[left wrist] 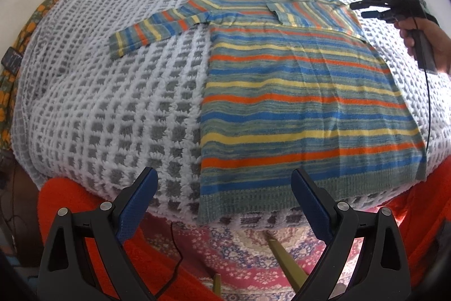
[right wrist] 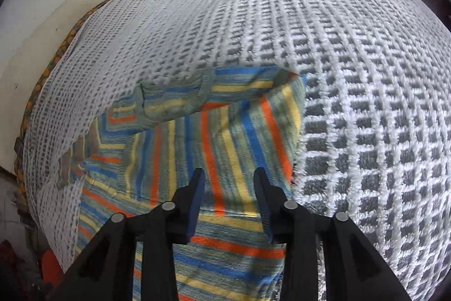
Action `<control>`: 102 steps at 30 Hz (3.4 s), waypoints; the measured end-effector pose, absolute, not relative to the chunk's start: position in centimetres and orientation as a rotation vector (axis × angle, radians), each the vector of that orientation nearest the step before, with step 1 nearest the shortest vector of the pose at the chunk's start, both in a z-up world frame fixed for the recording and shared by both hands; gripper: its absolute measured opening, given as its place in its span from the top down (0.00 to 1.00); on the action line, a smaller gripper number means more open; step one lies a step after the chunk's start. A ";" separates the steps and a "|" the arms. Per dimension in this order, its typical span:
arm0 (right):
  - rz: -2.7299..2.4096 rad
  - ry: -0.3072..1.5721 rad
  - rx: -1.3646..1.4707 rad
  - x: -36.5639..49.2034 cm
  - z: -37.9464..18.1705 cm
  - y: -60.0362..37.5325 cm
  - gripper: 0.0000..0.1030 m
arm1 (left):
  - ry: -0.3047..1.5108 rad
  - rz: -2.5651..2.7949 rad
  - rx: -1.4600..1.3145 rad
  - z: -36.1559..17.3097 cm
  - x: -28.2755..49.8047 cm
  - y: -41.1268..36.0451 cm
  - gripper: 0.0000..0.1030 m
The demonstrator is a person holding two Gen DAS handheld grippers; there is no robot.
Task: Fold small clothes
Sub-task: 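Fold the held sleeve across the sweater body and open the right gripper, then lift the right gripper away from the folded sleeve, then grasp the other sleeve cuff with the left gripper and lift it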
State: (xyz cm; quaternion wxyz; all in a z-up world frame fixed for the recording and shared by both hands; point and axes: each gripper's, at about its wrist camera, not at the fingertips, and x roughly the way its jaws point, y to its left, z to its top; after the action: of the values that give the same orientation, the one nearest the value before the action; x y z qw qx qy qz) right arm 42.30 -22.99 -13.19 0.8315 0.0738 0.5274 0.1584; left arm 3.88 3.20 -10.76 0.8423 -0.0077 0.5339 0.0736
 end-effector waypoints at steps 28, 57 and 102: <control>0.344 0.860 0.143 13.8 -6.4 -21.9 0.32 | 1.037 0.108 0.005 -9.5 1.8 3.0 0.07; 0.528 0.895 -0.050 9.6 -8.5 -12.9 0.30 | 1.148 0.084 -0.128 -11.4 1.9 4.9 0.07; 0.517 0.918 0.042 11.3 -10.7 -15.4 0.30 | 0.868 -0.133 -0.308 -0.8 32.2 3.9 0.91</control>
State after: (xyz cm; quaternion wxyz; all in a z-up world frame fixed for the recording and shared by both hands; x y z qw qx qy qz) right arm 11.31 -15.44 -10.65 0.8641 0.0199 0.4381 0.2469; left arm 32.19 3.92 -0.81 0.8938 -0.1484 0.4184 -0.0642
